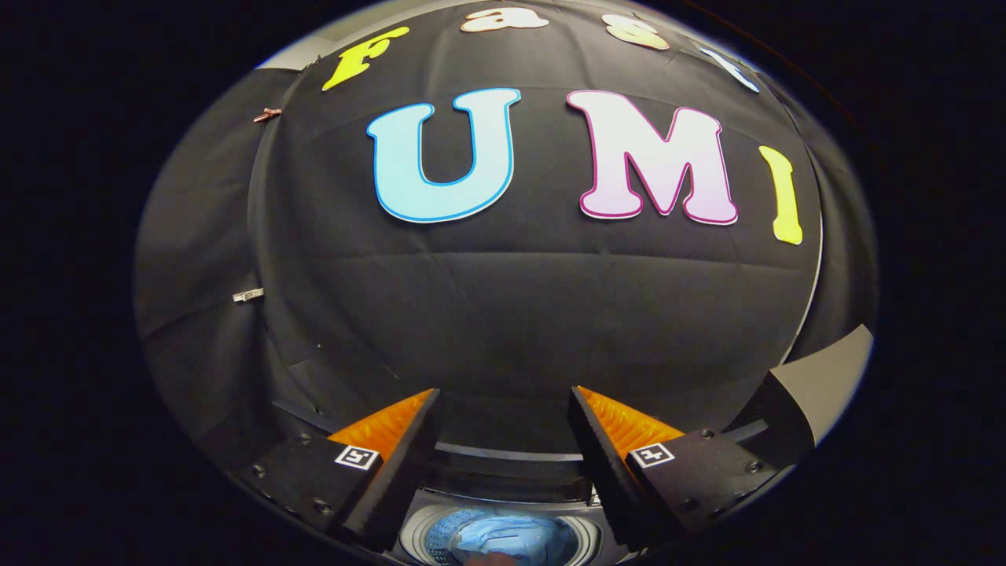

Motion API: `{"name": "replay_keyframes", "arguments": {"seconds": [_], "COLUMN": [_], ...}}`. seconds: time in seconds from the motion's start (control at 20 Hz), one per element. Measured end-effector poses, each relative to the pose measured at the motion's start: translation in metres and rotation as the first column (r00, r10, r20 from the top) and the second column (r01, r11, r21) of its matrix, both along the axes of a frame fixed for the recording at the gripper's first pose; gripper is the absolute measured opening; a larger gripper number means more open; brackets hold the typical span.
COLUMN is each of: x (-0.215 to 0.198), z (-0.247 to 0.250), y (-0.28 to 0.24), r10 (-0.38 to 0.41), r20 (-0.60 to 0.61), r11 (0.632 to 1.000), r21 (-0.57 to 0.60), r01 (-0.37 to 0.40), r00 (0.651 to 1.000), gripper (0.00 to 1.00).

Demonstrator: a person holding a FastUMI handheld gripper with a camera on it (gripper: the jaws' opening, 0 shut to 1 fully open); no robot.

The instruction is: Put the clothes into the washing machine and then close the washing machine lid.

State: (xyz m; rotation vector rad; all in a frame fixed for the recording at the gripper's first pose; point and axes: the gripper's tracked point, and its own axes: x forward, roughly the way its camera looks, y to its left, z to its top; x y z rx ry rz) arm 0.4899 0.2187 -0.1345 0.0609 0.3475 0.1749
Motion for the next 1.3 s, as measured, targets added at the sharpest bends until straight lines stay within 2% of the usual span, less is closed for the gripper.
{"name": "replay_keyframes", "arguments": {"seconds": [0.6,0.85,0.95,1.05,1.3], "x": [-0.04,-0.066,-0.08,-0.093,-0.117], "z": [-0.007,-0.024,-0.051,-0.07,-0.053], "y": [-0.003,-0.003,-0.01,-0.009,0.002], "r10": [0.034,0.023,-0.009,-0.008,0.015], "r20": [0.04,-0.016,-0.092,-0.133,-0.112], "r11": [0.999,0.999,1.0,1.0,1.0], "r21": [0.02,0.028,-0.01,-0.022,0.004], "r01": [-0.035,-0.022,0.008,0.005,-0.015], "r00": [0.999,1.0,0.996,0.991,0.994], "gripper": [0.99,0.99,0.98,0.98,0.99]}}
